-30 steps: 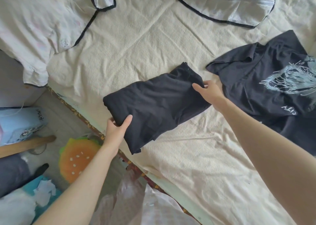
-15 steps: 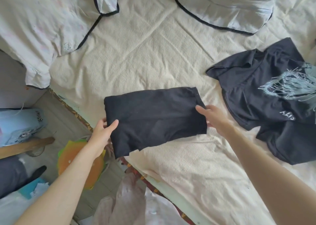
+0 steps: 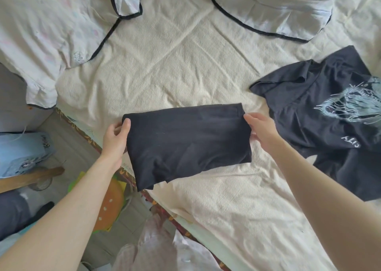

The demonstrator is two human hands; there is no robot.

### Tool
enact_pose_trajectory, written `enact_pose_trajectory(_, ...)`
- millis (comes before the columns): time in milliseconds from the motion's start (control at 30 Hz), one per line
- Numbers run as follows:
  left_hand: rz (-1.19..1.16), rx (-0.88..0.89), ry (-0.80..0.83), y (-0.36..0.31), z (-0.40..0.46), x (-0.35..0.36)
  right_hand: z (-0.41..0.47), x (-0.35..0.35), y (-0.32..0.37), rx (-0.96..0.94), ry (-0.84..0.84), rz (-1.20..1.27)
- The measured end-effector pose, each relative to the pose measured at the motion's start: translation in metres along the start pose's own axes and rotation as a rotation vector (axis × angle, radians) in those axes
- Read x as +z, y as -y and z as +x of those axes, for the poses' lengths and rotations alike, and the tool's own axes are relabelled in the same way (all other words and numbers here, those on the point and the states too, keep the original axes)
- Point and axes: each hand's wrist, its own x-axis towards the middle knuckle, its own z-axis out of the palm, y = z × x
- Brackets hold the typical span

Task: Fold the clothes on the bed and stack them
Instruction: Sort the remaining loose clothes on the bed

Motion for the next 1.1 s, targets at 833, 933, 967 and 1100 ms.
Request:
enact_pose_trajectory(833,0.225,0.350,0.222,-0.055,-0.131,-0.038,-0.206,-0.042,-0.003,-0.233,-0.283,0.323)
enact_pose_trajectory(933,0.243,0.451,0.293,-0.068,-0.172,-0.043,-0.275,-0.055,-0.022,-0.293,-0.399,0.387)
enact_pose_trajectory(967,0.255,0.485,0.318,-0.070,-0.187,-0.043,-0.298,-0.058,-0.031,-0.305,-0.433,0.424)
enact_pose_trajectory(1100,0.335,0.620,0.430,-0.070,-0.243,-0.044,-0.381,-0.068,-0.084,-0.301,-0.565,0.556)
